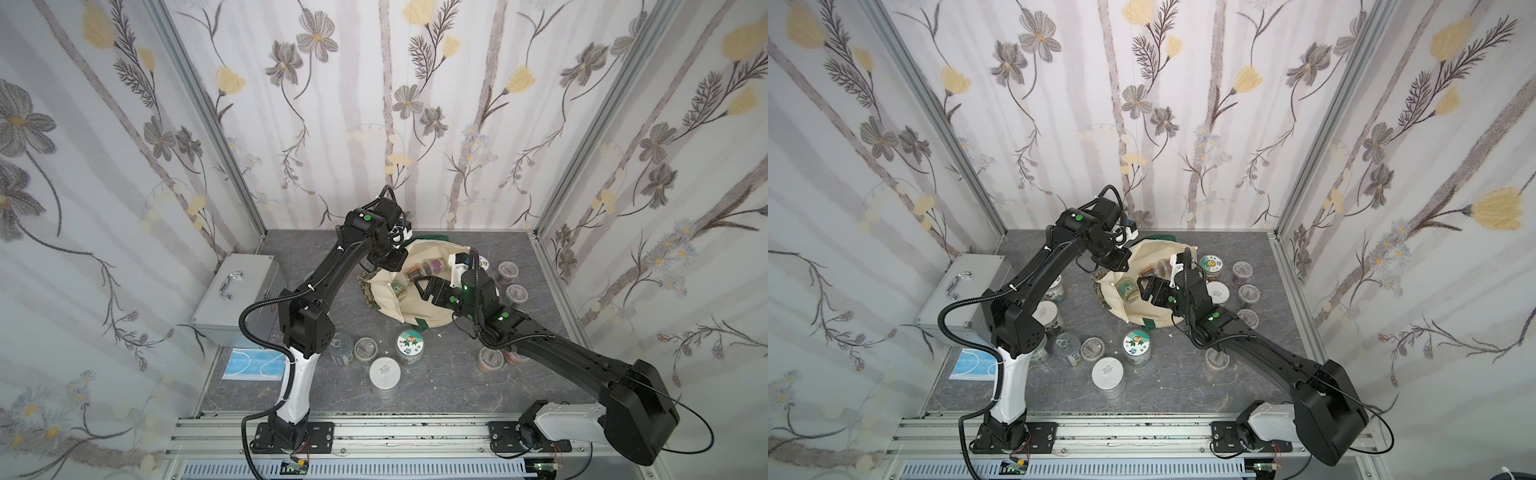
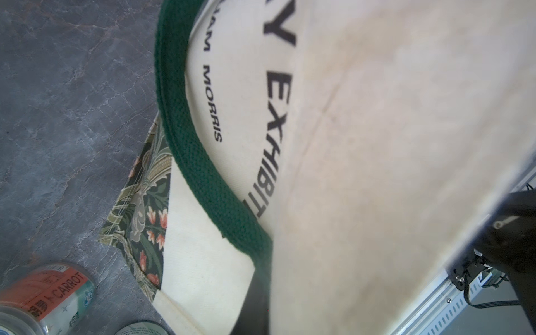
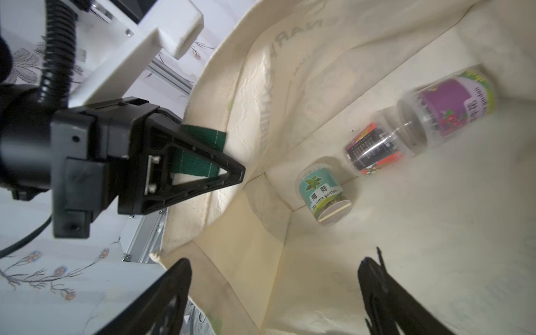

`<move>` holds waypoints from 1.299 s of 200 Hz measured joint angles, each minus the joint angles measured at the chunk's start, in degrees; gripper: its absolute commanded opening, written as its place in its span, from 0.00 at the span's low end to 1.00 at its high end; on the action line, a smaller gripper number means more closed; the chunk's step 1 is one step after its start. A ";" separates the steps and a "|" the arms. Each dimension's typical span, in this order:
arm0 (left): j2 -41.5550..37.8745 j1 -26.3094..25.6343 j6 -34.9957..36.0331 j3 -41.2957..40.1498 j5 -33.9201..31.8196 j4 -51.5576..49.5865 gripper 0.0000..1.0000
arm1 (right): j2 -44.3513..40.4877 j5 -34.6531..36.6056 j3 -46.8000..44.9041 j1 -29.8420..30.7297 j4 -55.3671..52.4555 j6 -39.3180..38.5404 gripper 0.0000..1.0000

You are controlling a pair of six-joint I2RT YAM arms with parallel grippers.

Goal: Take out the seed jars from the canvas bag
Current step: Adjust the canvas bag at the center of the board, then place the canvas bag at the center of the board.

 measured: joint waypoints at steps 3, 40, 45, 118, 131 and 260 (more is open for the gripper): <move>-0.02 0.00 0.00 -0.15 0.09 0.07 0.00 | 0.79 -0.35 0.42 -0.15 0.00 0.63 0.90; -1.07 0.00 0.83 -2.49 0.33 1.38 0.00 | 12.07 -4.48 7.32 -0.92 0.59 4.83 0.89; -1.49 0.02 0.87 -3.28 0.33 1.77 0.00 | 13.14 -5.09 8.26 -0.98 0.63 4.90 0.88; -4.35 0.02 2.10 -9.14 0.98 5.38 0.00 | 27.52 -13.44 15.98 -3.76 1.95 0.46 0.82; -4.35 0.13 2.10 -9.14 1.14 5.81 0.00 | 29.16 -14.08 17.53 -3.87 1.62 -1.92 0.82; -3.74 1.49 1.70 -8.11 5.97 5.84 0.00 | 39.30 -14.16 19.58 -2.32 2.14 -17.29 0.90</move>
